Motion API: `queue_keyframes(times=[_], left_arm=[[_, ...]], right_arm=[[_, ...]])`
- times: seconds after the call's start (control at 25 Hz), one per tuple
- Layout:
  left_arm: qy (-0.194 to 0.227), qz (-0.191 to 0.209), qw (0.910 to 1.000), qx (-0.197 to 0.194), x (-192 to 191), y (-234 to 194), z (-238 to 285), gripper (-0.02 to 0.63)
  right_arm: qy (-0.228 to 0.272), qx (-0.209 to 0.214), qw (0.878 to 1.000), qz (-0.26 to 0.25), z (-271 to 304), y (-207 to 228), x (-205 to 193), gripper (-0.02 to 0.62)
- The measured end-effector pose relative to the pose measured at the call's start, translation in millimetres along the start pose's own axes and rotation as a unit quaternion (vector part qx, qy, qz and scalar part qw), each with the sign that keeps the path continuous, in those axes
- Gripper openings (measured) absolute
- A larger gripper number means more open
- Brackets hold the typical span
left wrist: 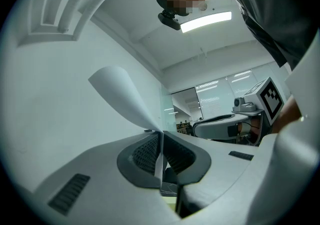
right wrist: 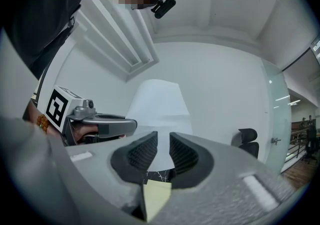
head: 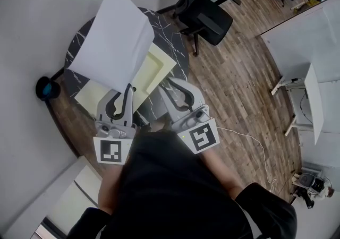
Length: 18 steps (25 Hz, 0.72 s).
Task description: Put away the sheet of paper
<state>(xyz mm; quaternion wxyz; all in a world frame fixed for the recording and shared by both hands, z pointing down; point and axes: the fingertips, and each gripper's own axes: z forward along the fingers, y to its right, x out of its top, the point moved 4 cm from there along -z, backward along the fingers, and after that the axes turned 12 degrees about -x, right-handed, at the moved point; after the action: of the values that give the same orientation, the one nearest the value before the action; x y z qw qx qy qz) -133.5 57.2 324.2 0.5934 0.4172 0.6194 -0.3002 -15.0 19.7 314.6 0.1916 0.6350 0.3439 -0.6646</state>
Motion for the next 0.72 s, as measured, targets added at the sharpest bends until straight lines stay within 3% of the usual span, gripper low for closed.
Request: queue_keyframes(times=[0.52, 0.72], left_arm=[[-0.021, 0.001, 0.9998, 0.001, -15, 3, -4, 0.021], [-0.049, 0.005, 0.9988, -0.004, -26, 3, -7, 0.021]], right_arm=[[-0.018, 0.017, 1.0, 0.014, 0, -11, -12, 0.069], [-0.027, 0.039, 0.998, 0.028, 3, -26, -18, 0.069]])
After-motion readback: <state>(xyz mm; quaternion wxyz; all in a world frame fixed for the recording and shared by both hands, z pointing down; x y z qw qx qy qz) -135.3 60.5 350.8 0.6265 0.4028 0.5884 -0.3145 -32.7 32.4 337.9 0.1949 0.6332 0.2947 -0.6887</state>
